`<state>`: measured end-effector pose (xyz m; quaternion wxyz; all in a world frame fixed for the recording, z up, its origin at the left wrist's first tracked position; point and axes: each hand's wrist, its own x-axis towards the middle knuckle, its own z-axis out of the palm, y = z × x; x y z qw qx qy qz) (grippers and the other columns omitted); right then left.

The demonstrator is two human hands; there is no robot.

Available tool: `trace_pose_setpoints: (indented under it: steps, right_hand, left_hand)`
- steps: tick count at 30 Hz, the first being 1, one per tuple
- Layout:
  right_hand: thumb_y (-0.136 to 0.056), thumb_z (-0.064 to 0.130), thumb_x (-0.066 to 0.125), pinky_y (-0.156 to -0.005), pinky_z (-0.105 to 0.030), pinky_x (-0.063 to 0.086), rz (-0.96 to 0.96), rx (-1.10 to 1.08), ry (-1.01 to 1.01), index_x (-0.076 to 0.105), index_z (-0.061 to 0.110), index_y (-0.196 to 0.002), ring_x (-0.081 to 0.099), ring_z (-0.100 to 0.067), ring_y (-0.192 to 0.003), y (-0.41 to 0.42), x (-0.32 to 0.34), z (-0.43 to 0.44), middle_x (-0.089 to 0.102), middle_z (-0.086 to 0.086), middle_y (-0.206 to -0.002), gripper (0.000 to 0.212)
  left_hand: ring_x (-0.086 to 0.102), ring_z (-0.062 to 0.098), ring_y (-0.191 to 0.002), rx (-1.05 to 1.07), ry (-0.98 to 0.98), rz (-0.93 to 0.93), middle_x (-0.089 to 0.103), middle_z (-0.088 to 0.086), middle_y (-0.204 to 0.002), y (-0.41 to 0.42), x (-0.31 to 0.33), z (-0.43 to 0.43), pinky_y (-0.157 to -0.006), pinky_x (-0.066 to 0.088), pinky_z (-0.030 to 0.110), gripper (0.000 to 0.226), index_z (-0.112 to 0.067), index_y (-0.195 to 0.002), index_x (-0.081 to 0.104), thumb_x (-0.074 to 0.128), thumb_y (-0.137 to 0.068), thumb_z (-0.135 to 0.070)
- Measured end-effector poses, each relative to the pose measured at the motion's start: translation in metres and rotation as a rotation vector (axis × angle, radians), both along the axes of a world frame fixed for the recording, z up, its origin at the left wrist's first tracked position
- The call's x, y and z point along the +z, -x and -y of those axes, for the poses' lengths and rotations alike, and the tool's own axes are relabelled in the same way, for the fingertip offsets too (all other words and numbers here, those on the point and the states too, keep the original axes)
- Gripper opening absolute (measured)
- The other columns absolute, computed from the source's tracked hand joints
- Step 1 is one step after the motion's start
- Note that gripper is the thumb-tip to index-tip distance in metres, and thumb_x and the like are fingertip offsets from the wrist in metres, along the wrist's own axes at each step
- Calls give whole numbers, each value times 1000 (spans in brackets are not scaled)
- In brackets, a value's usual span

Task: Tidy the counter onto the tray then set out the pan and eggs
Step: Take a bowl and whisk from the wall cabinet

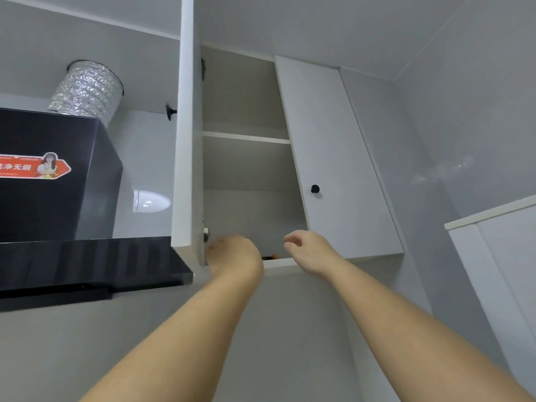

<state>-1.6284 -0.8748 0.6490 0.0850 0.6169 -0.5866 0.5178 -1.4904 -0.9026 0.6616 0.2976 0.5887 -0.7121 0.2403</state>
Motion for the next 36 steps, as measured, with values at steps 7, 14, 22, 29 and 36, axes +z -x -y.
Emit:
trace_pose_setpoints:
  steps: [7,14,22,29,36]
  right_hand:
    - [-97,20,49,-43,-5,36,24,90,47,52,21,-133,53,-15,-93,29,43,88,53,-4,-130,36]
    - [-95,26,56,-68,-33,48,-117,113,-148,42,25,-142,49,-26,-109,36,78,186,41,-9,-143,48]
    - [-96,37,55,-54,-23,42,-273,136,-421,55,17,-126,54,-23,-79,35,92,227,56,-5,-93,36]
    - [-89,35,67,-55,-27,48,-290,177,-199,62,11,-115,60,-21,-91,43,96,234,60,-8,-96,35]
    - [-78,31,79,-67,-29,48,-189,254,89,61,23,-72,54,-19,-69,64,102,225,59,0,-75,21]
  left_hand:
    - [44,33,-127,-215,-78,-406,43,16,-141,29,25,102,-96,41,36,55,-9,-145,23,44,-96,-25]
    - [52,31,-117,-143,-157,-556,50,16,-132,46,54,183,-82,43,31,64,-5,-137,29,59,-87,-30]
    - [50,25,-125,-23,-252,-311,50,12,-139,55,70,216,-96,39,28,38,-4,-136,46,37,-101,-17]
    - [44,31,-131,-322,-252,-667,44,19,-143,48,73,213,-101,37,31,40,1,-138,42,33,-103,-15]
    - [56,26,-70,-895,-389,-1387,47,9,-81,55,69,194,-67,50,42,24,-12,-83,44,50,-96,-31]
